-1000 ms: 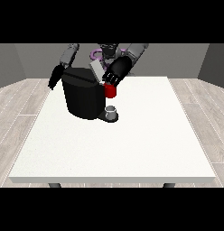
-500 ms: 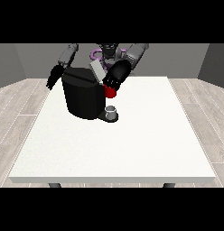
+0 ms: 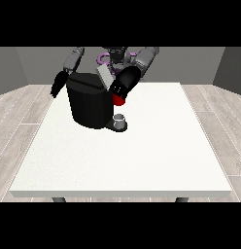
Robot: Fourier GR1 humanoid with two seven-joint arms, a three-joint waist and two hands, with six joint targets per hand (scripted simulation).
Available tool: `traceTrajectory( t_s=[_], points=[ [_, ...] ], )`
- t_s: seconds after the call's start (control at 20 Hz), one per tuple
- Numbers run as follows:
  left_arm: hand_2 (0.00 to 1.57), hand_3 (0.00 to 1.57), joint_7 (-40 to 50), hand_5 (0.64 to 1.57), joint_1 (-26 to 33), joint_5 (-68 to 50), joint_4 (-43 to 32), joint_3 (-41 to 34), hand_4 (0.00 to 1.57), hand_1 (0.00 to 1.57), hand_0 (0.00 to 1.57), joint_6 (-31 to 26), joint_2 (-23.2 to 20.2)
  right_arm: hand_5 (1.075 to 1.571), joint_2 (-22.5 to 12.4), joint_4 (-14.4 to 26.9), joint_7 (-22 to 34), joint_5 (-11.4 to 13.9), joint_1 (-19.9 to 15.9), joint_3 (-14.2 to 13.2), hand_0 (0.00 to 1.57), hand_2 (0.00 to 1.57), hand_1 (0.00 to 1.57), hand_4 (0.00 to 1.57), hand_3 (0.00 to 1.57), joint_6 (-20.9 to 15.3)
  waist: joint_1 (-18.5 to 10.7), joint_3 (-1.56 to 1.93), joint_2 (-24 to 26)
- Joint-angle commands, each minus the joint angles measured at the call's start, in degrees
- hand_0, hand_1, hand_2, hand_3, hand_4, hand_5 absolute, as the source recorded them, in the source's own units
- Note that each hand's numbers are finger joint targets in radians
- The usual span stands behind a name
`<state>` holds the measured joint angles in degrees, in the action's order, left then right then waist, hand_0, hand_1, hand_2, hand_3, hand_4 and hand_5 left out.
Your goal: Insert the coffee pod into the coffee machine and close the lid
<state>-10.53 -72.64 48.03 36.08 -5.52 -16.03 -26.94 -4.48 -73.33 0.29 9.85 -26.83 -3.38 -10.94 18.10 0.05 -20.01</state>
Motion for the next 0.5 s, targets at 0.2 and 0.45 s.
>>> traceTrajectory(
  t_s=[0.2, 0.45],
  points=[
    [1.19, 0.97, -1.75, 1.571, -1.45, -0.1, -0.09, -1.38, 0.0, 1.21, 1.21, 3.23, 0.0, 1.571, 0.95, -0.23, -1.02, 1.03, -0.8, 0.79, 0.0, 0.0, 0.0, 0.1, 0.0, -1.34, 0.45, -0.04, -1.75],
    [1.17, 0.89, -3.98, 1.571, -3.68, 1.91, 0.09, -0.6, 0.0, 1.22, 1.22, 3.78, -3.43, 1.571, -1.6, -0.42, 0.84, 0.89, -3.5, 0.07, 0.0, 0.0, 0.0, 0.22, 0.0, 0.4, 1.86, -0.04, -4.51]
  ],
)
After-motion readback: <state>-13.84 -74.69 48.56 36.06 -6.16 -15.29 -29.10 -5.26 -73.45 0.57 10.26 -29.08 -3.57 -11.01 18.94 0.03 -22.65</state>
